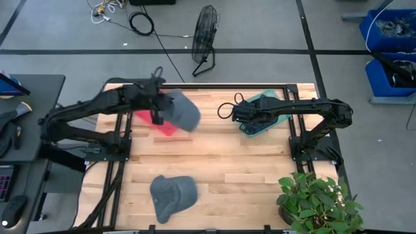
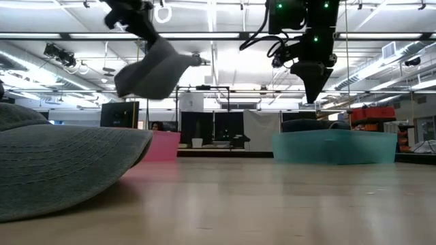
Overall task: Pick & Place hat
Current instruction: Put the top gray cap into the red bin, then put the gray cap into the red bin
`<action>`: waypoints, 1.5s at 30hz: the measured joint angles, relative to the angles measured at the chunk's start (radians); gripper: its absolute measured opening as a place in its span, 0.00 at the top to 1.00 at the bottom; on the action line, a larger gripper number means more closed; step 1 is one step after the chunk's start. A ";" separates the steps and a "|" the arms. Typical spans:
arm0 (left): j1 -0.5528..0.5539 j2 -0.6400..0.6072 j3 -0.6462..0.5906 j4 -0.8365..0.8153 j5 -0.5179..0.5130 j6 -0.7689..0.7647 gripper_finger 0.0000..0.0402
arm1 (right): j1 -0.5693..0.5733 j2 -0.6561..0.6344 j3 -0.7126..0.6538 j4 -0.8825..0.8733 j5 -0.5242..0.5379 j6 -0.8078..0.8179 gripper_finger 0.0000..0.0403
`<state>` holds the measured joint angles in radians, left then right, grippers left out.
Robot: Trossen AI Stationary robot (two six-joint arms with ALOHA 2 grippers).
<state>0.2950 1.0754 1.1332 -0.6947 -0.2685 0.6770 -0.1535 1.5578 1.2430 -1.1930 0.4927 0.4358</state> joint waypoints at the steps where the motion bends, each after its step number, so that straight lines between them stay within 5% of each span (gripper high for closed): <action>1: 0.013 -0.010 0.000 -0.028 -0.009 0.028 0.96 | 0.000 0.000 0.000 0.002 -0.001 -0.006 0.71; 10: 0.197 -0.004 -0.055 -0.224 -0.025 0.071 0.97 | 0.000 0.000 0.000 0.034 -0.004 -0.034 0.71; 22: 0.322 0.109 -0.313 0.042 0.031 0.268 0.96 | 0.000 0.000 0.000 0.062 -0.004 -0.034 0.71; 28: 0.317 0.199 -0.323 0.067 0.114 0.160 0.95 | 0.000 0.000 0.000 0.074 -0.004 -0.037 0.71; 35: 0.318 0.246 -0.323 0.186 0.060 -0.040 0.82 | 0.000 0.000 0.000 0.087 -0.004 -0.056 0.71; 45: 0.233 0.240 -0.264 0.160 0.039 -0.101 0.59 | 0.000 0.000 0.000 0.094 -0.004 -0.056 0.71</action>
<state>0.5280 1.3150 0.8697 -0.5349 -0.2299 0.5759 -0.1533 1.5581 1.2430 -1.0992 0.4885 0.3794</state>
